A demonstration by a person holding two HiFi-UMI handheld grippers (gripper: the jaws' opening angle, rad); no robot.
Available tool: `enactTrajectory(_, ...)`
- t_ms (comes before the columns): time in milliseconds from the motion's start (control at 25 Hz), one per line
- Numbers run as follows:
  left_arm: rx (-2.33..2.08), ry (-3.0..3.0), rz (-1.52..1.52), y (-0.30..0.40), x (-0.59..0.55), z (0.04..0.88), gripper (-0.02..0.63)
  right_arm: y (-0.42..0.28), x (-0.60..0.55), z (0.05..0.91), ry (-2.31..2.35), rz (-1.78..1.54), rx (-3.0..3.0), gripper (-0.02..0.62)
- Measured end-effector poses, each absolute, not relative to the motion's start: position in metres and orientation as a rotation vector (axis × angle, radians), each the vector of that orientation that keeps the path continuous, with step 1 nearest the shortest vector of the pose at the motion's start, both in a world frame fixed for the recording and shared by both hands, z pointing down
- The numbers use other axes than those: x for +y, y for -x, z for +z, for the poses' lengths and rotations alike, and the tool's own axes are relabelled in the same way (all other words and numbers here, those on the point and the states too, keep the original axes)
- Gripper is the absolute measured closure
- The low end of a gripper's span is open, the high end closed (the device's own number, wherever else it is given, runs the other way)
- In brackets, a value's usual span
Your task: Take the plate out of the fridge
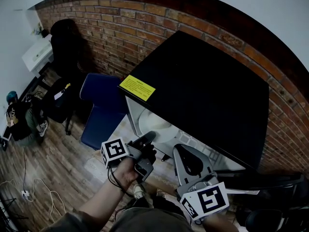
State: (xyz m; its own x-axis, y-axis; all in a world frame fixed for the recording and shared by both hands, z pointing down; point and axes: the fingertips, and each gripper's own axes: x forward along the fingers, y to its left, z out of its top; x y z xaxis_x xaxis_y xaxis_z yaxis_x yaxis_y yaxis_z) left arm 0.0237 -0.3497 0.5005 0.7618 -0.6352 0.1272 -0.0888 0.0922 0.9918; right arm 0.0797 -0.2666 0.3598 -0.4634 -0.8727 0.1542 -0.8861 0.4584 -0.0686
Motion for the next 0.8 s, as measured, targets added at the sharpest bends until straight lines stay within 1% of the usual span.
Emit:
enactTrajectory(200,-0.613,-1.403,-0.492,-0.015,-0.337,0.486,0.560,-0.072,-0.256,0.345,-1.563,0.181,-2.644,0.563)
enactTrajectory(480,-0.572,-1.413,-0.545,-0.008,-0.315,0.441,0.560,-0.065,-0.240,0.319,-1.548,0.114,-2.702,0.563)
enactTrajectory(800,-0.593,-1.442,-0.598,0.015,-0.290,0.407,0.560,-0.054,-0.226,0.299,-1.500,0.095,-2.781,0.563)
